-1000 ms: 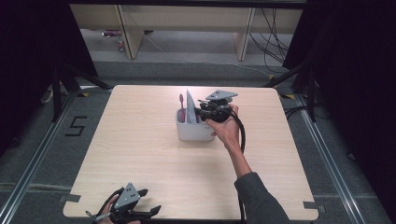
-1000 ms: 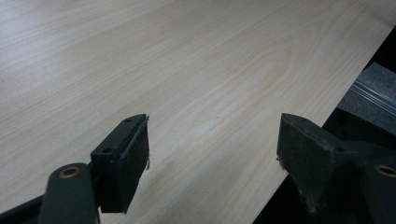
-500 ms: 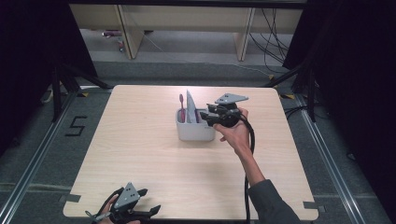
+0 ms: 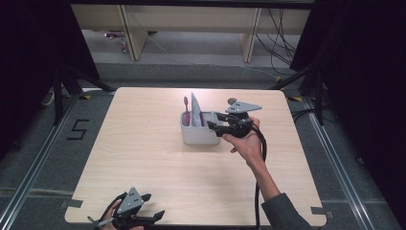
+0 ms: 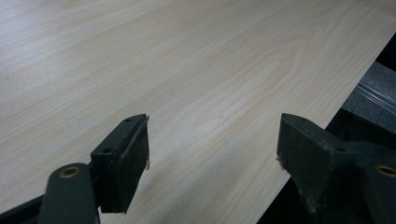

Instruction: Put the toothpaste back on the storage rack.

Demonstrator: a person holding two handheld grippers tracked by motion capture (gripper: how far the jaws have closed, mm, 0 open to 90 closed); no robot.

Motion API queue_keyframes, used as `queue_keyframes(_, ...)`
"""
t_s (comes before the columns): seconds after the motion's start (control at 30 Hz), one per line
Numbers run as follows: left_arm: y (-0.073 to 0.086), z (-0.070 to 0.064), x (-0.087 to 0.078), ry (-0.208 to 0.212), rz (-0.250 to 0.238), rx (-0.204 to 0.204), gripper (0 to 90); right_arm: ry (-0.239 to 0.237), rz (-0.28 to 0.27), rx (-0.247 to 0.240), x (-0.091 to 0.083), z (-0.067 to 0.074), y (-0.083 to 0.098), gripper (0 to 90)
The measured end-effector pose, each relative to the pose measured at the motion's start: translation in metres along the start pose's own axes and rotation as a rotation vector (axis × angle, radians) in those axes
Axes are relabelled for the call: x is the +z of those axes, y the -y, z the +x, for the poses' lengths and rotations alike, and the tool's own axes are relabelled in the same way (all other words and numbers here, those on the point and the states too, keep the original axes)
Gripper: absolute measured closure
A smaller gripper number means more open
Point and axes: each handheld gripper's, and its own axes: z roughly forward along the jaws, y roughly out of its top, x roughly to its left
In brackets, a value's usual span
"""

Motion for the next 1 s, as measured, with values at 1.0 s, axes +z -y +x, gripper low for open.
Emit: queue_keyframes(1.0,0.001,0.000,0.000,0.000,0.010,0.001,24.8,-0.068,-0.006,0.031,-0.028,0.013,0.031,43.1)
